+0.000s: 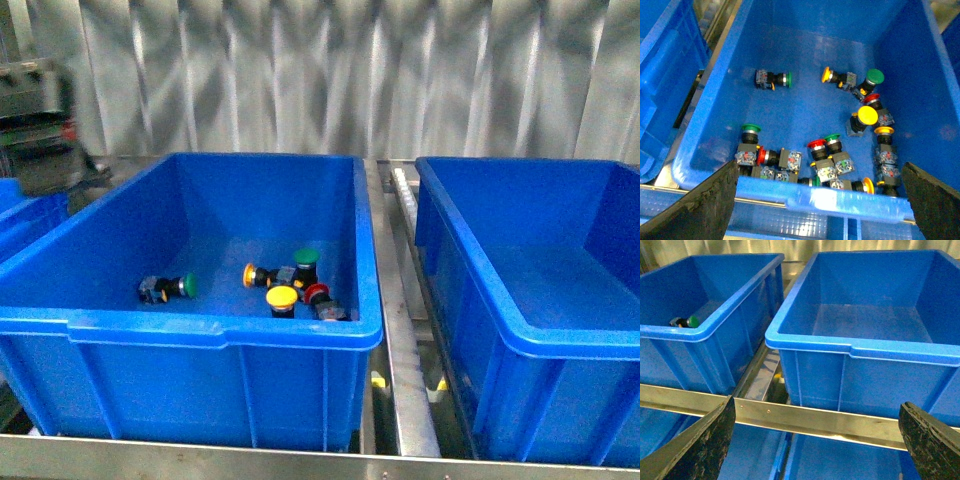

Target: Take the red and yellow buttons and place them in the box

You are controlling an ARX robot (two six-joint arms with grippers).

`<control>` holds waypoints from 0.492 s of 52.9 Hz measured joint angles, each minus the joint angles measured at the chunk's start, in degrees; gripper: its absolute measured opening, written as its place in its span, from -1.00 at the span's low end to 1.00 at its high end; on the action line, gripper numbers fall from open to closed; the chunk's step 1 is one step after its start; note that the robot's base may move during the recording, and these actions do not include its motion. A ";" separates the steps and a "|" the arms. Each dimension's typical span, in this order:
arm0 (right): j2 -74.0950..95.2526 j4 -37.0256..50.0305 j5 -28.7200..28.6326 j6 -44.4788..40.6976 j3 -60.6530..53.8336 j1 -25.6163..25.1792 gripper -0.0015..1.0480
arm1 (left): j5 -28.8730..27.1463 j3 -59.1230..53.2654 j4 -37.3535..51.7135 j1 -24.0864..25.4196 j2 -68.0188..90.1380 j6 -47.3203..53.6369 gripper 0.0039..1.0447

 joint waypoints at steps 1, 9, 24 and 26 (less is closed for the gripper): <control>0.00 0.00 0.00 0.00 0.00 0.00 0.87 | -0.48 2.29 -1.29 -0.57 1.97 0.00 0.85; 0.00 0.00 0.02 0.00 0.00 0.00 0.87 | -4.50 17.81 -10.25 -3.69 15.21 -0.04 0.85; 0.00 0.00 0.02 0.00 0.00 0.00 0.87 | -10.16 36.46 -18.82 -7.48 32.44 -0.68 0.85; 0.00 0.00 0.02 0.00 0.00 0.00 0.87 | -10.36 37.79 -19.43 -7.85 33.88 -0.85 0.85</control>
